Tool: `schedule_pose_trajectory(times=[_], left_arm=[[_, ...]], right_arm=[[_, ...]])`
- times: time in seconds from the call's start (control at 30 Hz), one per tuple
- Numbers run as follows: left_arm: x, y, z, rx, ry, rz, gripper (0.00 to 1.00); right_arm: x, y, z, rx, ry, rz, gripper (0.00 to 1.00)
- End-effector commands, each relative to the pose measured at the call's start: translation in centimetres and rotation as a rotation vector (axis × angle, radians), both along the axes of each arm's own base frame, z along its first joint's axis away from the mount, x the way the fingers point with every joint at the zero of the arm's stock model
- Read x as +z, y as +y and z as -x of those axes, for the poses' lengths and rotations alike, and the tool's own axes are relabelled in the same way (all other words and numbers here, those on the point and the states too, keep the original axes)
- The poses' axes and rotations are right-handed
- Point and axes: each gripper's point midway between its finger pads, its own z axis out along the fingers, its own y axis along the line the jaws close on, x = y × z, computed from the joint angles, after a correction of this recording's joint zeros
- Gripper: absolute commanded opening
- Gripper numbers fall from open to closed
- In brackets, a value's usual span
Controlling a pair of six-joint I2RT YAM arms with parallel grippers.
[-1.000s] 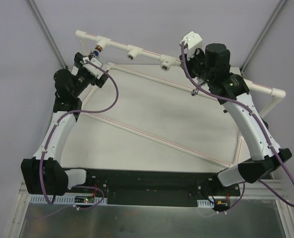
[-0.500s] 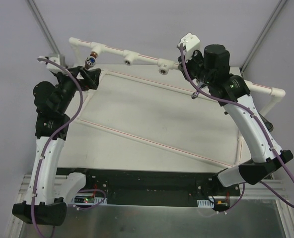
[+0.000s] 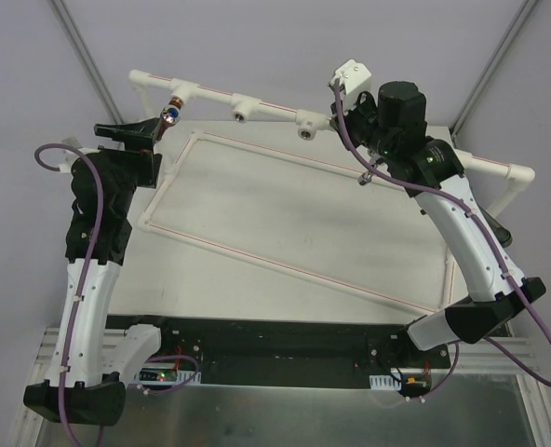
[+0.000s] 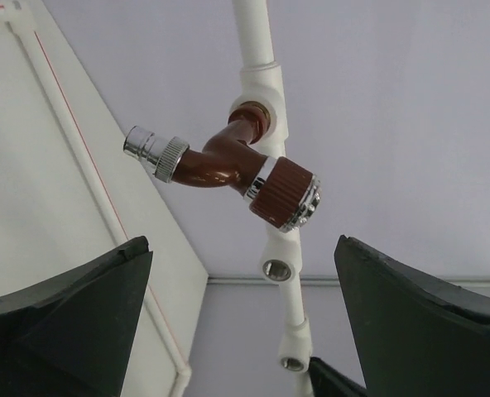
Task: Install the water faucets
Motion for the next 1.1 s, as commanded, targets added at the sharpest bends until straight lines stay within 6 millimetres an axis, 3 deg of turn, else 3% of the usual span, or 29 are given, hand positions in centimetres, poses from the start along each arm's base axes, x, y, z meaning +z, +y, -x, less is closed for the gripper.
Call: schedule_pose_trajectory(times=[0.0, 0.17, 0.43, 0.77, 0.9, 1.07], left_arm=[[3.0, 0.5, -1.0, 0.046, -0.052, 0.231, 0.96], [1.3, 1.0, -2.5, 0.09, -0.004, 0.334, 0.95], [3.6, 1.0, -4.7, 0.09, -0.066, 0.381, 0.94], [2.3, 0.0, -7.1, 0.045, -0.024, 0.478, 0.82], [2.5, -0.1, -7.9, 0.03, -0.058, 0.506, 0.7], [1.9, -0.6, -8.6, 0.006, -0.059, 0.515, 0.47]], right_arm=[[-5.7, -0.4, -0.5, -0.033, 0.165, 0.086, 0.0], [-5.8, -0.5, -0.5, -0.036, 0.164, 0.091, 0.0], [-5.8, -1.2, -0.8, -0.07, 0.149, 0.113, 0.0], [-6.0, -1.4, -1.2, -0.085, 0.143, 0.129, 0.0], [-6.0, -1.4, -1.2, -0.086, 0.142, 0.131, 0.0], [-6.1, -1.4, -1.5, -0.09, 0.142, 0.137, 0.0]])
